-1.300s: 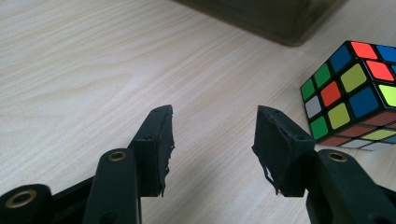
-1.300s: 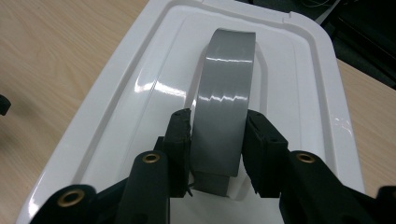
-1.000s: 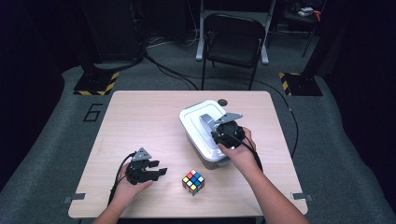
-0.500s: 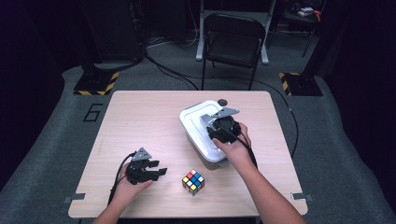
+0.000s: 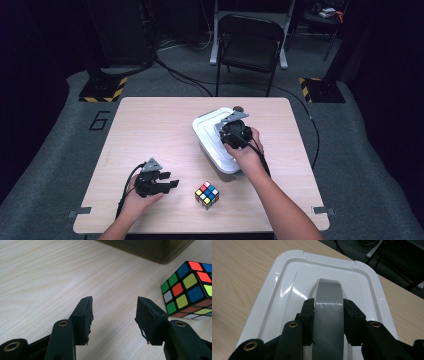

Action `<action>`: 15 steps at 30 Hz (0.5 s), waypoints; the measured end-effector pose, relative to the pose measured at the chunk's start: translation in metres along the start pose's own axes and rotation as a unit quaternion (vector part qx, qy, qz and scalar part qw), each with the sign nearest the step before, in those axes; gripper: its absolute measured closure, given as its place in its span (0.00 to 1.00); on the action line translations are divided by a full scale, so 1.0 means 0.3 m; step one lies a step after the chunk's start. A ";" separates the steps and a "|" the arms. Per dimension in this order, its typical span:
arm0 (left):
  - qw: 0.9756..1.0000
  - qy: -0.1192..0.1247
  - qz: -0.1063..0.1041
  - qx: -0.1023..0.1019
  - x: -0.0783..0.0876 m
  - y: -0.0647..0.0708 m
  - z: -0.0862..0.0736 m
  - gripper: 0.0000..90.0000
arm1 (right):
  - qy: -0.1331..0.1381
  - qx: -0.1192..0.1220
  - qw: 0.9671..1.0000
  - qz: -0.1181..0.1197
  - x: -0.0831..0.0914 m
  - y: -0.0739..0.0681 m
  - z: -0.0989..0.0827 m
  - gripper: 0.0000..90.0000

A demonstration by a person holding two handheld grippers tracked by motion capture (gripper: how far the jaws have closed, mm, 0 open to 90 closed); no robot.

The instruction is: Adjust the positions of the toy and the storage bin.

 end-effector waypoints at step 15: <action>1.000 0.002 0.004 0.001 0.003 -0.008 -0.001 0.53 | 0.004 0.036 0.997 0.068 0.014 -0.004 -0.012 0.74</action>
Point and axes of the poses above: each handheld gripper's, and its own axes: x roughly backward along the jaws, z roughly out of its top, y roughly to its right, the point moved 6 cm from there along -x, roughly forward along the jaws, and after that the axes turned 13 degrees about -y, right-handed, at the moved point
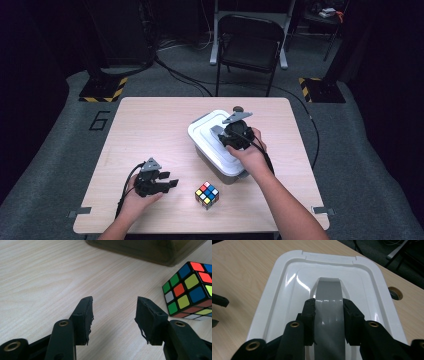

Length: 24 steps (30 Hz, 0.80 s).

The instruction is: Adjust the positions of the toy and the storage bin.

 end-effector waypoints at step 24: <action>1.000 -0.014 0.011 0.002 -0.027 -0.037 -0.017 0.55 | 0.001 0.039 0.999 0.015 0.011 -0.035 -0.013 0.66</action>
Point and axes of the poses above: each handheld gripper's, and its own axes: x roughly backward along the jaws, z roughly out of its top, y roughly to its right, the point moved 6 cm from there along -x, roughly forward along the jaws, and after that the axes turned 13 degrees about -y, right-handed, at the moved point
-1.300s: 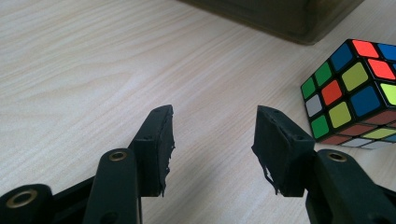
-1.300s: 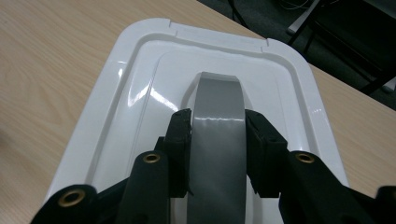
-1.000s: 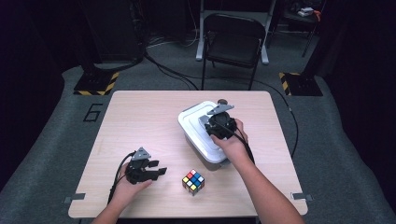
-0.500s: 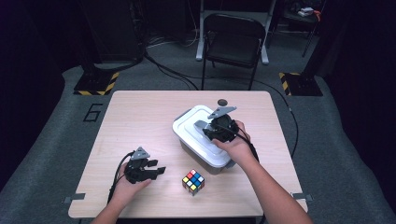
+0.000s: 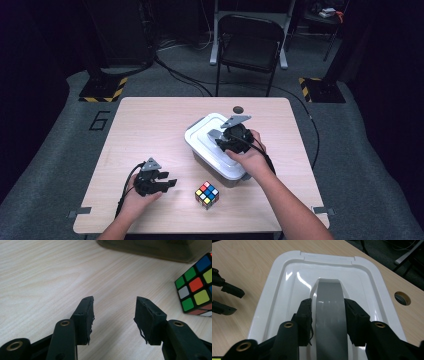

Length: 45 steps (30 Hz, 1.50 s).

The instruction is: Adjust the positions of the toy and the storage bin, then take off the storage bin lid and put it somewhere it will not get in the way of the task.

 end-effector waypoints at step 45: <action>0.999 -0.008 0.041 0.015 -0.022 -0.050 -0.029 0.47 | -0.001 -0.003 1.000 -0.006 0.021 0.005 0.021 0.74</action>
Point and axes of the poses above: each handheld gripper's, and its own axes: x roughly backward along the jaws, z roughly out of its top, y roughly to its right, the point moved 6 cm from there along -x, roughly forward along the jaws, and after that the axes turned 13 degrees about -y, right-handed, at the moved point
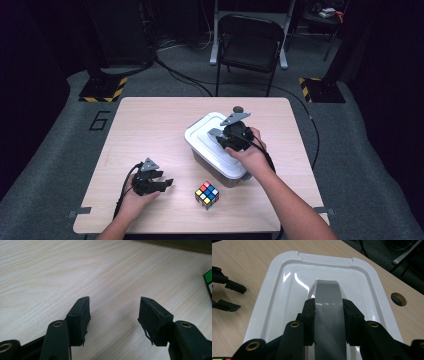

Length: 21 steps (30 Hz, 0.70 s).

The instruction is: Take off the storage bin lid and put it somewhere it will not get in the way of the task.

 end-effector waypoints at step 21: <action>0.999 -0.003 0.026 -0.034 -0.012 -0.004 0.000 0.45 | 0.017 0.001 1.000 -0.010 0.098 0.012 0.020 0.74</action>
Point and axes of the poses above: each handheld gripper's, and its own axes: x roughly backward along the jaws, z roughly out of its top, y roughly to its right, the point moved 6 cm from there along -x, roughly forward along the jaws, and after that the axes turned 13 degrees about -y, right-handed, at the moved point
